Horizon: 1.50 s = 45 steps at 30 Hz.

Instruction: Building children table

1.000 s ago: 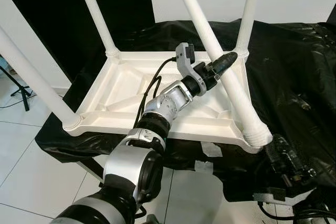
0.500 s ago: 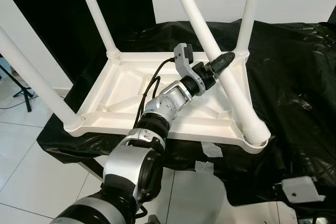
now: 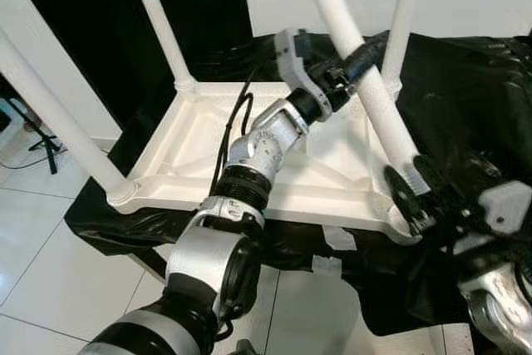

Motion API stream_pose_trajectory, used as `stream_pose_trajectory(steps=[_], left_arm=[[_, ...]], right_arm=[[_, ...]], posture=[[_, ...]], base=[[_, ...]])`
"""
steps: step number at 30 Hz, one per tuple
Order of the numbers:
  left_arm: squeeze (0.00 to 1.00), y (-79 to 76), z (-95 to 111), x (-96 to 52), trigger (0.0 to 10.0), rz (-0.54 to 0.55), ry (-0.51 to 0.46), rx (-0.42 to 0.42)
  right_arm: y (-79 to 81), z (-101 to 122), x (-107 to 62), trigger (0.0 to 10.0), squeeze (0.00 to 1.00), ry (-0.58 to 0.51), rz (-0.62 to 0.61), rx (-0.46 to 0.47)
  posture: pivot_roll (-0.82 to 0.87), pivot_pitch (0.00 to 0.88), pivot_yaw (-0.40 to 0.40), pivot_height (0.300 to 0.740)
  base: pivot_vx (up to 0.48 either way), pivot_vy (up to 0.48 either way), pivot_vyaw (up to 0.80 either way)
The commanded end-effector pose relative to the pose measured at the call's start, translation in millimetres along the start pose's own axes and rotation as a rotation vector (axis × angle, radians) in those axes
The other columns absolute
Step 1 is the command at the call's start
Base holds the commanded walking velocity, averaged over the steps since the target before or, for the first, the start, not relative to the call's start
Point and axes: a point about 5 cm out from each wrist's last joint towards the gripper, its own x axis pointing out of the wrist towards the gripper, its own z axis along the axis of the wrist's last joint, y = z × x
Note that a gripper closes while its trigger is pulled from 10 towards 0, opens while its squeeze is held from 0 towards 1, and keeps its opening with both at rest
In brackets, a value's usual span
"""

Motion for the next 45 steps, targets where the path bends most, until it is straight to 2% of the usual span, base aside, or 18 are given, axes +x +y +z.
stream_pose_trajectory(steps=[1,9,10,16,18,19,22,24,26,27,28,29,36,37,39,40,44,45], left_arm=[[0.00,-10.2,-23,0.0,0.0,-0.068,0.002,-0.049],[0.00,-18.6,-27,-1.9,0.0,-0.101,0.026,0.014],[0.00,-20.1,-28,-2.5,0.0,-0.105,0.029,0.021],[0.00,-21.9,-29,-4.1,0.0,-0.105,0.033,0.033],[0.00,-23.4,-28,-3.7,0.0,-0.109,0.030,0.035],[0.00,-25.8,-28,-2.8,0.0,-0.116,0.028,0.041],[0.00,-31.5,-28,-1.1,0.0,-0.138,0.026,0.050],[0.00,-36.5,-28,-0.3,4.7,-0.156,0.025,0.057],[0.00,-36.5,-28,-0.3,4.7,-0.156,0.025,0.057],[0.00,-39.1,-27,-0.1,7.7,-0.169,0.022,0.059],[0.00,-39.1,-27,-0.1,7.7,-0.169,0.022,0.059],[0.00,-42.9,-25,-0.2,9.6,-0.188,0.014,0.058],[0.00,-47.6,-20,-0.9,10.0,-0.214,-0.001,0.063],[0.67,-49.1,-19,-1.9,10.0,-0.225,-0.003,0.063],[0.67,-49.1,-19,-1.9,10.0,-0.225,-0.003,0.063],[1.00,-50.9,-17,-3.4,10.0,-0.237,-0.012,0.063],[1.00,-58.3,-10,-3.1,10.0,-0.253,-0.064,0.057],[0.10,-62.2,-5,-0.4,10.0,-0.252,-0.096,0.052]], right_arm=[[-2.8,-1,0.7,10.0,0.00,0.022,0.002,0.001],[-13.9,-12,20.2,10.0,0.00,0.120,0.011,-0.038],[-22.8,-15,27.7,10.0,1.00,0.147,-0.035,-0.072],[-37.0,-12,42.8,10.0,1.00,0.163,-0.111,-0.112],[-37.4,-14,47.0,10.0,0.70,0.171,-0.106,-0.120],[-36.0,-17,51.2,10.0,0.00,0.189,-0.079,-0.138],[-31.7,-27,58.4,10.0,0.00,0.237,-0.006,-0.152],[-30.7,-39,63.4,10.0,0.00,0.278,0.039,-0.140],[-30.7,-39,63.4,10.0,0.00,0.278,0.039,-0.140],[-32.2,-49,65.9,9.6,0.00,0.310,0.056,-0.128],[-32.2,-49,65.9,9.6,0.00,0.310,0.056,-0.128],[-36.9,-65,72.0,0.0,0.00,0.364,0.063,-0.122],[-38.5,-71,93.9,0.0,0.00,0.350,0.055,-0.157],[-39.4,-68,98.6,0.0,0.00,0.336,0.035,-0.170],[-39.4,-68,98.6,0.0,0.00,0.336,0.035,-0.170],[-38.8,-66,100.7,0.0,0.00,0.319,0.014,-0.215],[-29.4,-59,101.2,0.0,0.00,0.259,-0.060,-0.363],[-25.2,-58,99.2,0.0,0.00,0.230,-0.120,-0.450]], posture=[[-0.05,0.000,0.093,0.740],[-0.03,0.000,0.082,0.740],[-0.02,0.000,0.078,0.740],[-0.02,0.000,0.074,0.740],[-0.02,0.000,0.071,0.740],[-0.02,0.000,0.067,0.740],[-0.02,0.000,0.062,0.740],[-0.01,0.000,0.057,0.740],[-0.01,0.000,0.057,0.740],[-0.01,0.000,0.054,0.740],[-0.01,0.000,0.054,0.740],[-0.01,0.000,0.052,0.740],[0.01,0.000,0.051,0.740],[0.01,0.000,0.052,0.740],[0.01,0.000,0.052,0.740],[0.01,0.000,0.055,0.740],[0.00,0.000,0.064,0.740],[-0.01,0.000,0.068,0.740]], base=[[0.000,0.000,0.00],[0.000,0.000,0.00],[0.000,0.000,0.00],[0.000,0.000,0.00],[0.000,0.000,0.00],[0.000,0.000,0.00],[0.000,0.000,0.00],[0.000,0.000,0.00],[0.000,0.000,0.00],[0.000,0.000,0.00],[0.000,0.000,0.00],[0.000,0.000,0.00],[0.000,0.000,0.00],[0.000,0.000,0.00],[0.000,0.000,0.00],[0.000,0.000,0.00],[0.000,0.000,0.00],[0.000,0.000,0.00]])
